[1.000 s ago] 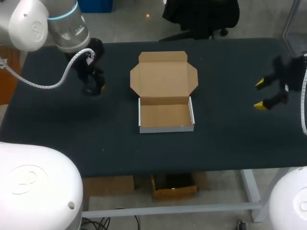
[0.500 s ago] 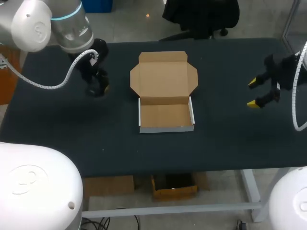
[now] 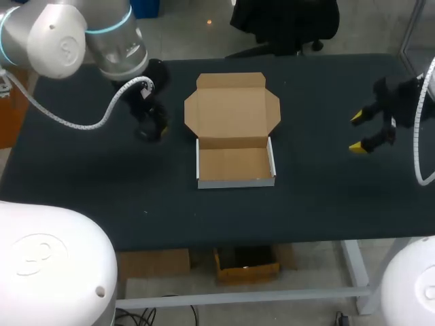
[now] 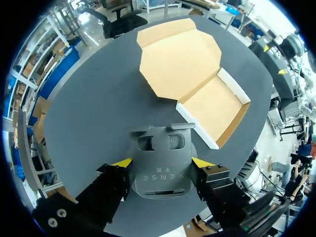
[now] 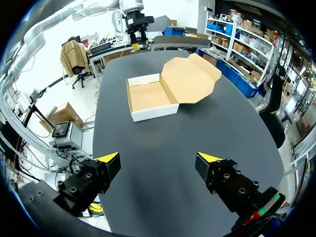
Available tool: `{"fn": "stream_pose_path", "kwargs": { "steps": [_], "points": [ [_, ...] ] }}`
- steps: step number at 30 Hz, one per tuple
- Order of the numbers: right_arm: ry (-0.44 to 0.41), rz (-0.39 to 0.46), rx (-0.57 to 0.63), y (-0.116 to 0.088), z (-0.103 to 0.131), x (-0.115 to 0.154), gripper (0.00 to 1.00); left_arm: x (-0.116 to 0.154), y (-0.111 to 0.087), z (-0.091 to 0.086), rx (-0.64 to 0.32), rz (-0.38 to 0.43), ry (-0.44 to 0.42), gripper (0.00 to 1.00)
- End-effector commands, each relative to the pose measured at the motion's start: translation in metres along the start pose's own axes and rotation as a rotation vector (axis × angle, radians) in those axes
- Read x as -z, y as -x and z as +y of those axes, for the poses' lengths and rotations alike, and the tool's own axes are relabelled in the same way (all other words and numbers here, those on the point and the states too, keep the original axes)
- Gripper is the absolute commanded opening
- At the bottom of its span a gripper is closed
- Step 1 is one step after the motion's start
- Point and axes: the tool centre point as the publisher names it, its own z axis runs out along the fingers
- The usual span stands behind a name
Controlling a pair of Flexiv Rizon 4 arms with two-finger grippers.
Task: Assemble the packaging by folding the flat box into shape, placing the metal phone stand inside, and closing the box properly
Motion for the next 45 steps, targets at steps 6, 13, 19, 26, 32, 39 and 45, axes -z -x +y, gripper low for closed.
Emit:
{"fn": "stream_pose_path", "kwargs": {
  "steps": [6, 13, 19, 26, 32, 39, 45],
  "points": [
    [0.004, 0.002, 0.001, 0.000, -0.001, 0.001, 1.00, -0.007, -0.018, -0.012, -0.010, -0.017, 0.018, 0.00],
    [0.004, 0.002, 0.001, 0.000, -0.001, 0.001, 1.00, -0.007, -0.018, -0.012, -0.010, -0.017, 0.018, 0.00],
    [0.004, 0.002, 0.001, 0.000, -0.001, 0.001, 1.00, -0.007, -0.018, -0.012, -0.010, -0.017, 0.018, 0.00],
    [0.004, 0.002, 0.001, 0.000, -0.001, 0.001, 1.00, -0.001, -0.022, -0.010, -0.024, -0.032, -0.006, 0.00],
    [0.004, 0.002, 0.001, 0.000, -0.001, 0.001, 1.00, 0.001, -0.039, -0.011, -0.051, -0.037, -0.023, 0.00],
    [0.010, 0.011, 0.021, 0.002, 0.001, -0.002, 1.00, -0.008, -0.065, -0.018, -0.109, -0.015, -0.020, 0.00],
    [0.024, 0.018, 0.076, 0.006, 0.009, -0.011, 1.00, -0.013, -0.082, -0.026, -0.148, 0.001, -0.020, 0.00]
  ]
}}
